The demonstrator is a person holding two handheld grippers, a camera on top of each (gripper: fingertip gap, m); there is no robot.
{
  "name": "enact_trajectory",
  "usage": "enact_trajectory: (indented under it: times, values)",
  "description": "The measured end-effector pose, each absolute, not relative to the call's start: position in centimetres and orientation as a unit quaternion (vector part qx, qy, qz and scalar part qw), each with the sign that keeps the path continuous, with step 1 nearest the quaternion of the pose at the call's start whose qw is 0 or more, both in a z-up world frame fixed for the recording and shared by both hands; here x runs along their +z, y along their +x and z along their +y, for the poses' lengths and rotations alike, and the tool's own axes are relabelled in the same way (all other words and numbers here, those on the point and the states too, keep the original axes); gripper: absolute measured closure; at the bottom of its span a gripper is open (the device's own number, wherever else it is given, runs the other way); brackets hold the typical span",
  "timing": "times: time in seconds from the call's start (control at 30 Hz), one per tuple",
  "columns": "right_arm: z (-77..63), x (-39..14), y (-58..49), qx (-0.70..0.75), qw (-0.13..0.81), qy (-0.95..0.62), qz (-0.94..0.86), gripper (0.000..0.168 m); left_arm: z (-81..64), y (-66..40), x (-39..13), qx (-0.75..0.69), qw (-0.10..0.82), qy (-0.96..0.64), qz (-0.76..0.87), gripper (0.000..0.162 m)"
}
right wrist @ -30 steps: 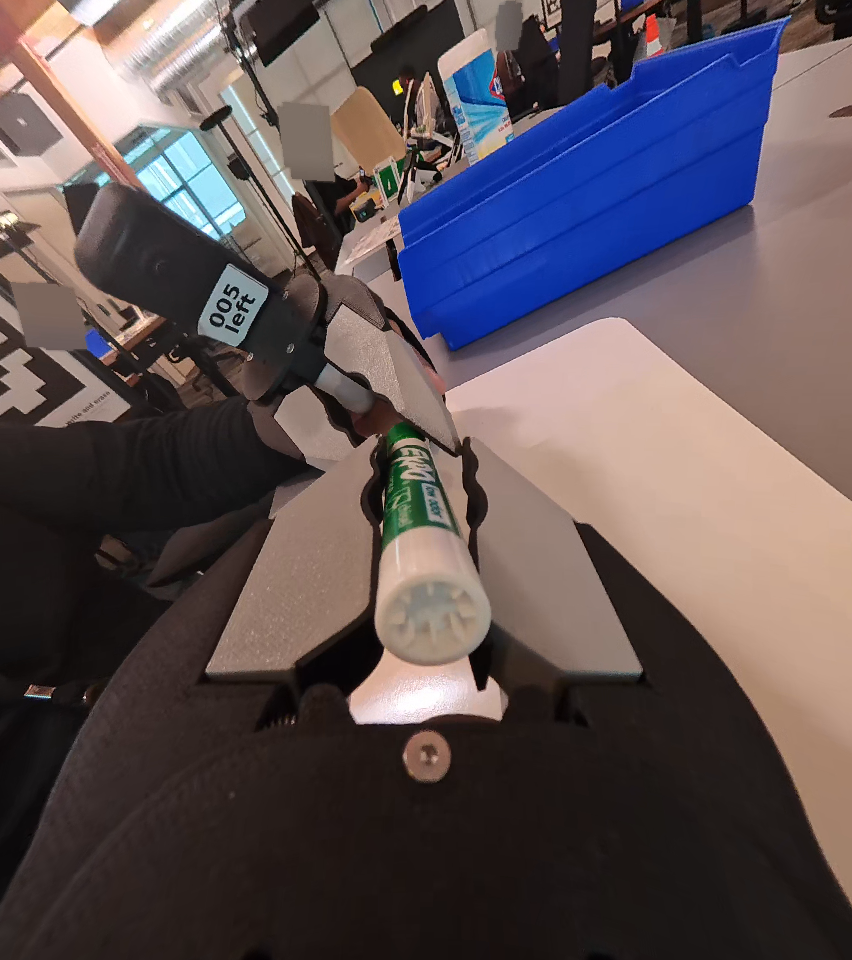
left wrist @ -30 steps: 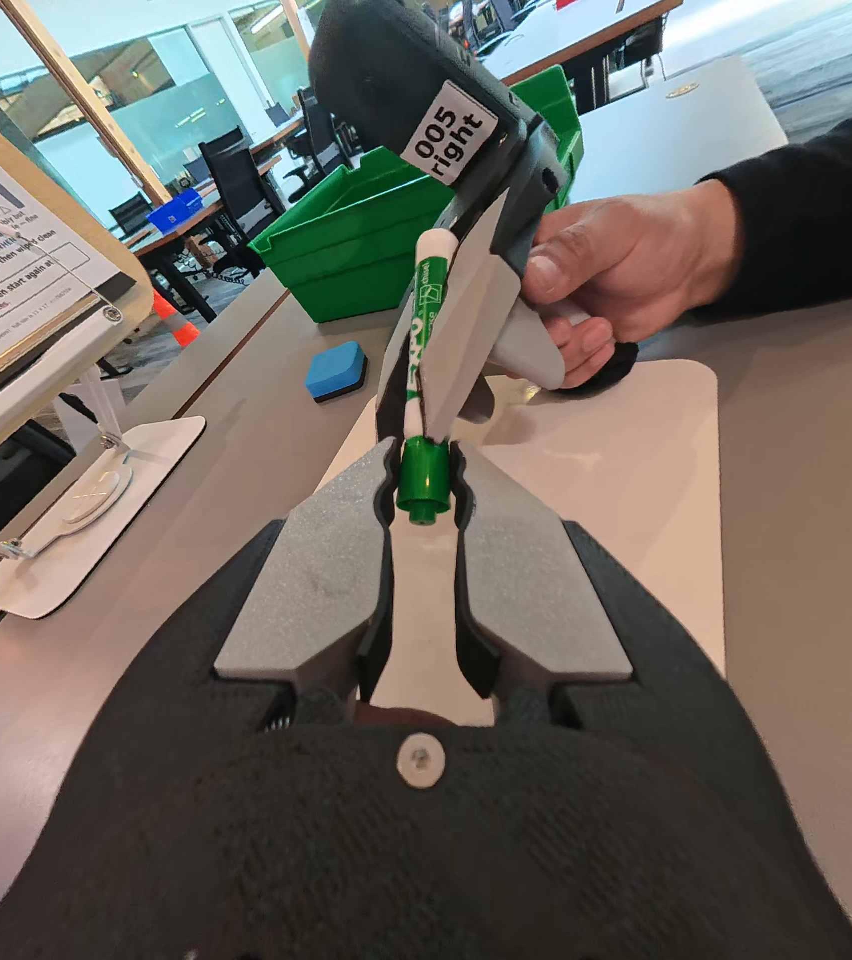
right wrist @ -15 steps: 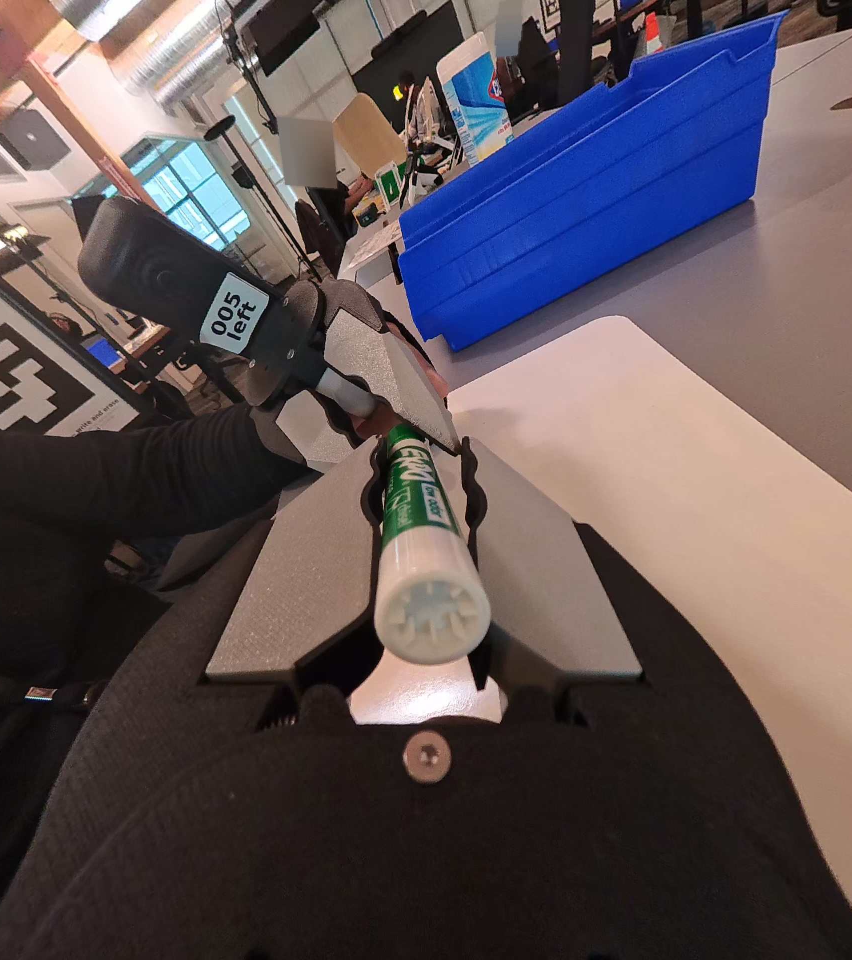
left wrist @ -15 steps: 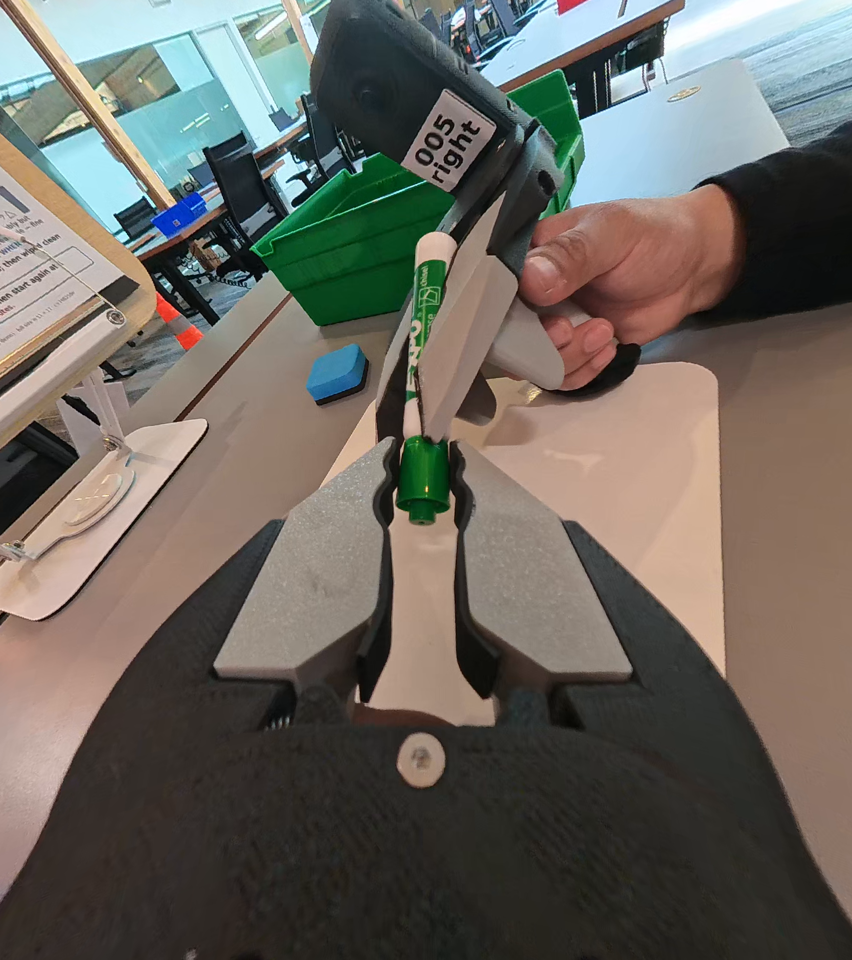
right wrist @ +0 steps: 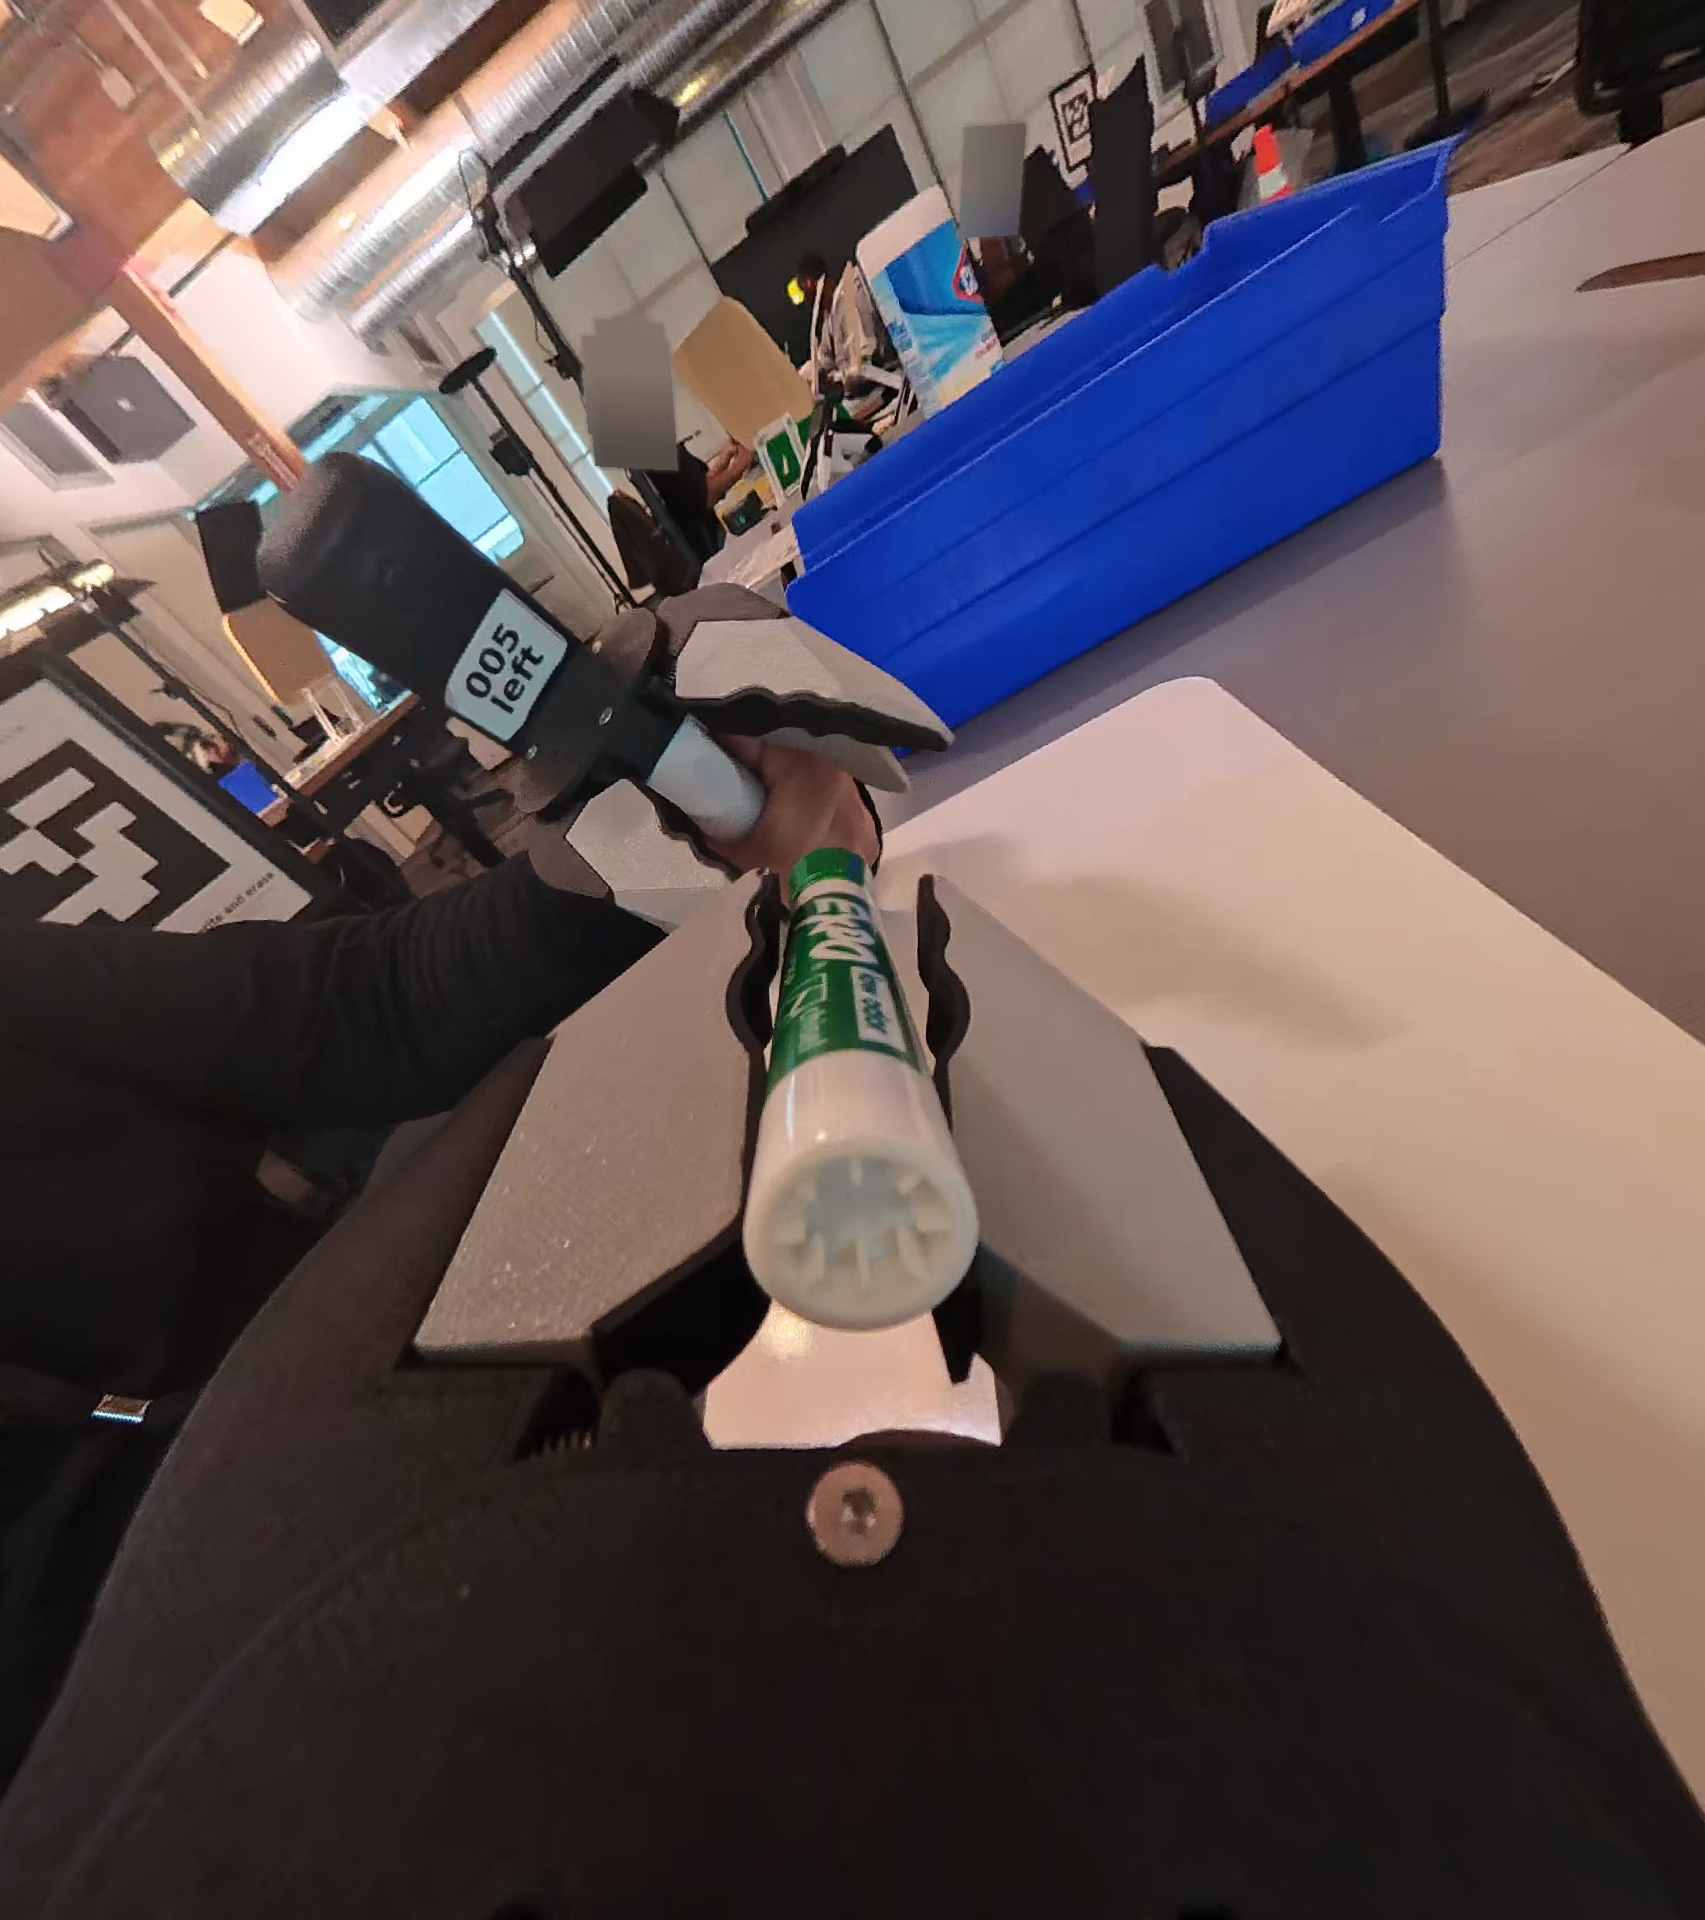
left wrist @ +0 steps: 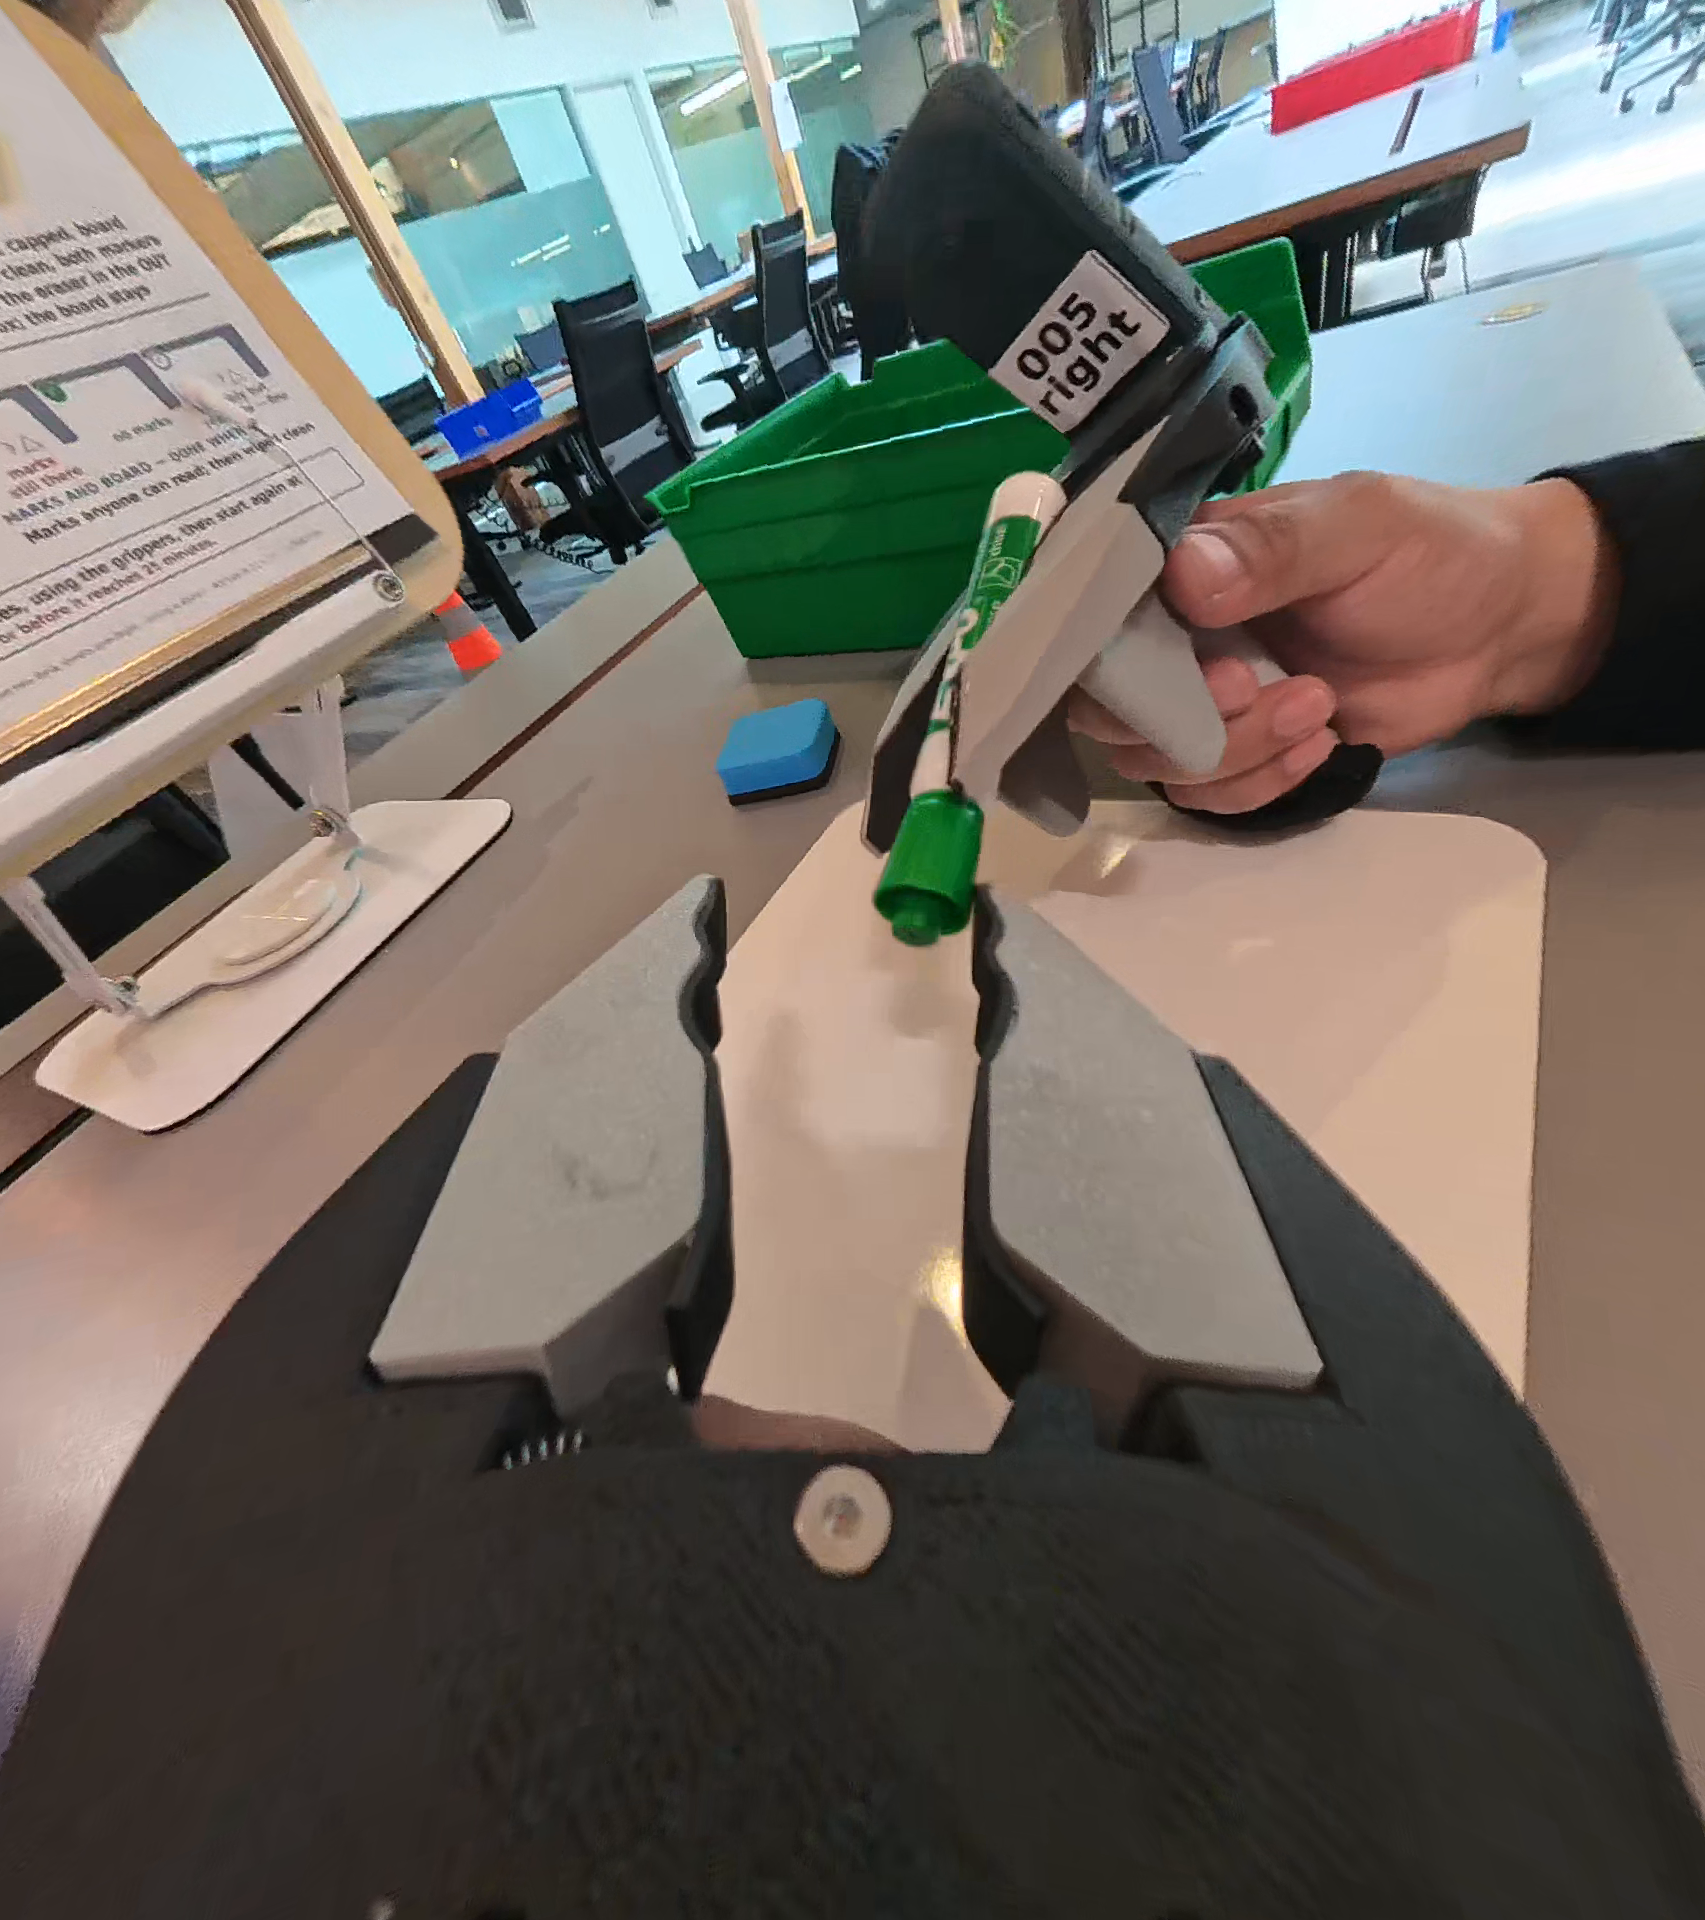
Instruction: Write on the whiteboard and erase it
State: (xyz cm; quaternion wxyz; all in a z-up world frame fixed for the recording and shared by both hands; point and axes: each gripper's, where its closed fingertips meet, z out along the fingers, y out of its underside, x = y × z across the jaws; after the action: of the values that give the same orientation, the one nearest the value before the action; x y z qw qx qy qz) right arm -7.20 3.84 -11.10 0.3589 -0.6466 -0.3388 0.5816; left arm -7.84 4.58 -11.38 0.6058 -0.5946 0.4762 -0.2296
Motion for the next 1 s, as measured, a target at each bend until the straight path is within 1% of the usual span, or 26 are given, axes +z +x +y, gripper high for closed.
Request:
enact_trajectory:
  times: [0.17, 0.4, 0.6, 1.0]
  values:
    - [4.3, -11.1, -6.8, 0.577, 0.365, -0.651, -0.332, 0.144, 4.4, -7.6, -11.8, -0.219, 0.601, -0.592, 0.489, 0.113]
    - [5.8, -10.7, -5.7, 0.551, 0.406, -0.659, -0.312, 0.144, 5.1, -8.0, -11.9, -0.226, 0.592, -0.619, 0.465, 0.112]
    - [5.9, -10.0, -4.9, 0.529, 0.447, -0.650, -0.312, 0.144, 5.9, -8.5, -11.9, -0.224, 0.592, -0.631, 0.448, 0.118]
    - [6.5, -8.8, -5.8, 0.521, 0.474, -0.627, -0.332, 0.144, 6.9, -9.1, -11.7, -0.240, 0.590, -0.655, 0.407, 0.122]
